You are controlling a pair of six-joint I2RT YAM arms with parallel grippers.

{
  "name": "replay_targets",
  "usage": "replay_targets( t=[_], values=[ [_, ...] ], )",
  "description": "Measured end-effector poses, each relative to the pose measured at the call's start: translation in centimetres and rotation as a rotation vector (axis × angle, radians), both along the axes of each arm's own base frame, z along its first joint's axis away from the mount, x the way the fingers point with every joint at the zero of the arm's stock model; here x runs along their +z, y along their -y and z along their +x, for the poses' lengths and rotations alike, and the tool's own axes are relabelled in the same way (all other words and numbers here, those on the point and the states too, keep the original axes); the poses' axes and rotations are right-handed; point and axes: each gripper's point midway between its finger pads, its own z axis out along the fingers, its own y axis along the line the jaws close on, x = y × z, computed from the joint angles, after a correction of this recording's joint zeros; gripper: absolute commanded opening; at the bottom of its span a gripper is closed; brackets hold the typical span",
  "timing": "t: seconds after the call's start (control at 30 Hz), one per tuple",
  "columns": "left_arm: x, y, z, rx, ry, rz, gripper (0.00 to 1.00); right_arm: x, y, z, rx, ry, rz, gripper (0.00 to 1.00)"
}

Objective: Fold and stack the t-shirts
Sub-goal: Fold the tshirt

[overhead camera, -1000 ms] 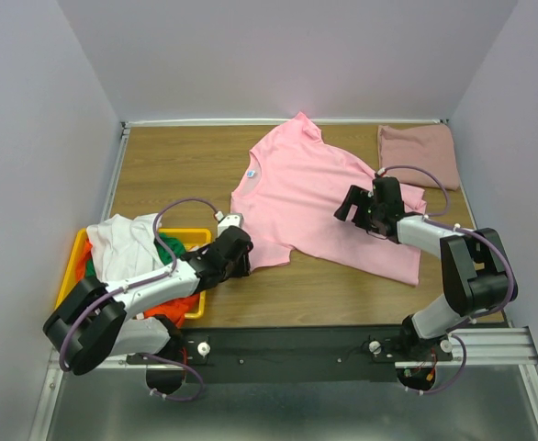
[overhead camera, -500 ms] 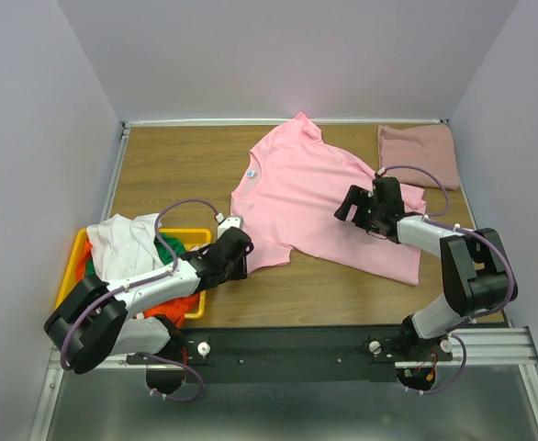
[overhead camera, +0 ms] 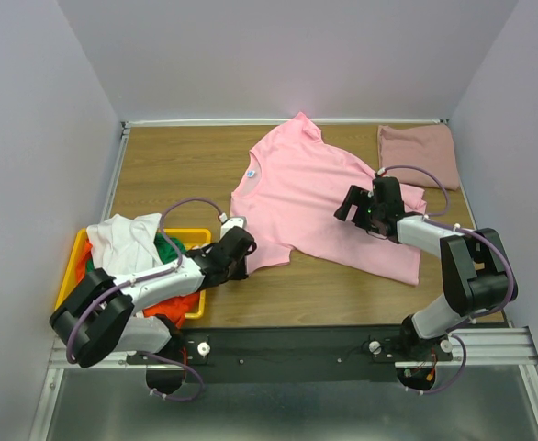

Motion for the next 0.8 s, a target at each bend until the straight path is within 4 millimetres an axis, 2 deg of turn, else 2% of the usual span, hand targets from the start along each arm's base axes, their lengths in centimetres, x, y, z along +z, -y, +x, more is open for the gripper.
replay_targets(
  t=[0.5, 0.53, 0.67, 0.8],
  values=[
    [-0.17, 0.4, -0.05, -0.016, -0.017, 0.021, 0.25, 0.0, 0.0, 0.0, 0.0, 0.0, 0.0, 1.0],
    [-0.17, 0.43, -0.08, -0.017, -0.018, 0.021, 0.23, 0.0, 0.0, 0.0, 0.0, 0.0, 0.0, 1.0],
    [-0.21, 0.39, -0.15, -0.02, -0.02, 0.025, 0.01, 0.0, 0.0, 0.0, 0.0, 0.0, 0.0, 1.0],
    [-0.22, 0.38, -0.19, -0.022, -0.02, 0.027, 0.0, 0.0, 0.0, 0.0, 0.001, 0.0, 0.0, 1.0]
  ],
)
